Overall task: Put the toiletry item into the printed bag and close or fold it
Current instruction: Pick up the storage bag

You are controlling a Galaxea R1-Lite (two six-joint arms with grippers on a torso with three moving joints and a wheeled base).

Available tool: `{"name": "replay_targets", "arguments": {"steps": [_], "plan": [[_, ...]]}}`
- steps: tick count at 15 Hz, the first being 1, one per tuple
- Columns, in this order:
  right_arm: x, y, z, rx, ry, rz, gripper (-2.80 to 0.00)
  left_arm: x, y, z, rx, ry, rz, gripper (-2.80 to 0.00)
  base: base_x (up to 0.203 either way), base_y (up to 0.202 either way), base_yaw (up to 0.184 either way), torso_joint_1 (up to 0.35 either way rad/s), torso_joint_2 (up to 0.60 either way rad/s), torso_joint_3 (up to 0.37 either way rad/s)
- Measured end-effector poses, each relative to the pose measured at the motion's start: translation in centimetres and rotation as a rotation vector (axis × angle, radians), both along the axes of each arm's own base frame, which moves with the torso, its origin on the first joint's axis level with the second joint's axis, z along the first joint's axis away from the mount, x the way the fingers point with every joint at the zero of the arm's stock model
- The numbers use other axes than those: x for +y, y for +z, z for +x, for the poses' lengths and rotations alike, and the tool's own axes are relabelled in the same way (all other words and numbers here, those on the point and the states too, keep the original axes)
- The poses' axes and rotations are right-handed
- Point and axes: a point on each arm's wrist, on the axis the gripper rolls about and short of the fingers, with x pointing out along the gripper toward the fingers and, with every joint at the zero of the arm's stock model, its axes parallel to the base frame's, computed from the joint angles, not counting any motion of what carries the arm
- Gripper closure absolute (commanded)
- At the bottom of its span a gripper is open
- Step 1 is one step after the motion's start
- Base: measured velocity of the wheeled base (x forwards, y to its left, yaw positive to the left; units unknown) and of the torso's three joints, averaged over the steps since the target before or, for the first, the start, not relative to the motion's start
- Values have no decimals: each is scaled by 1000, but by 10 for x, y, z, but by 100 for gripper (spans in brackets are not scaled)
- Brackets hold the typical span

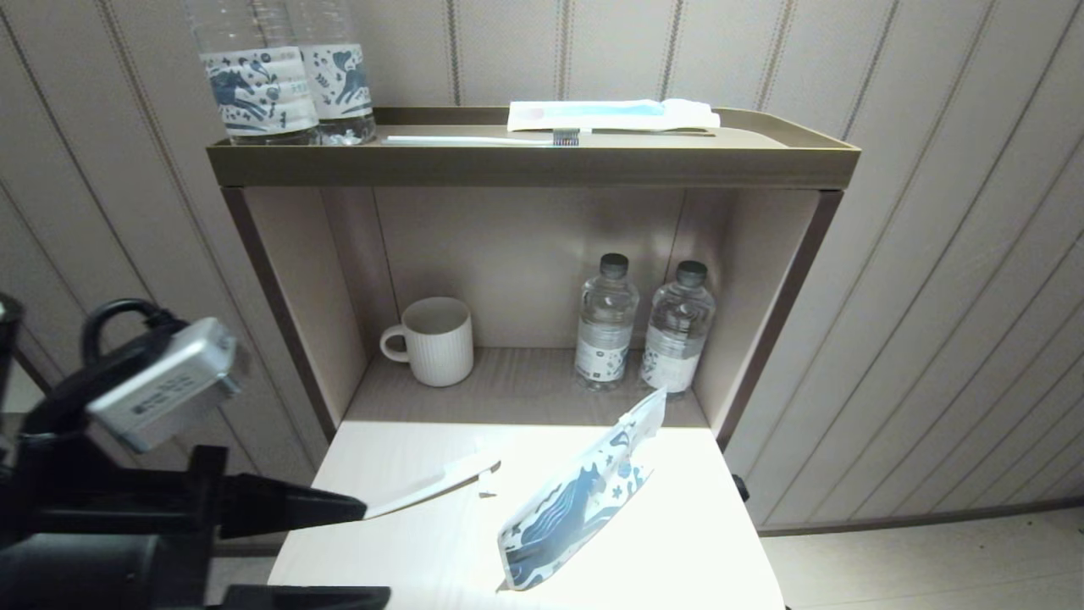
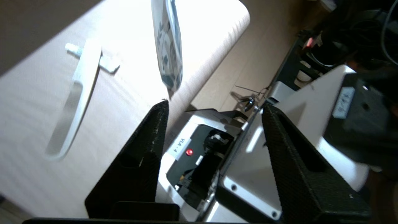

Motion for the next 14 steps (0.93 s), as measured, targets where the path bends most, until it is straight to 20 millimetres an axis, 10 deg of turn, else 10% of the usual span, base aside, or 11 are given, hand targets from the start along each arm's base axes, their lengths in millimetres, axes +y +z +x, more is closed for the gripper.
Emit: {"name": "replay_targets", "arguments": {"steps": [5, 14], "plan": [[0, 0, 0, 0, 0, 0, 0, -60, -23, 35, -65, -72, 82, -280, 0, 0, 0, 0, 0, 0], [0, 0, 0, 0, 1, 0, 0, -98, -54, 56, 27, -148, 125, -280, 0, 0, 0, 0, 0, 0]]}}
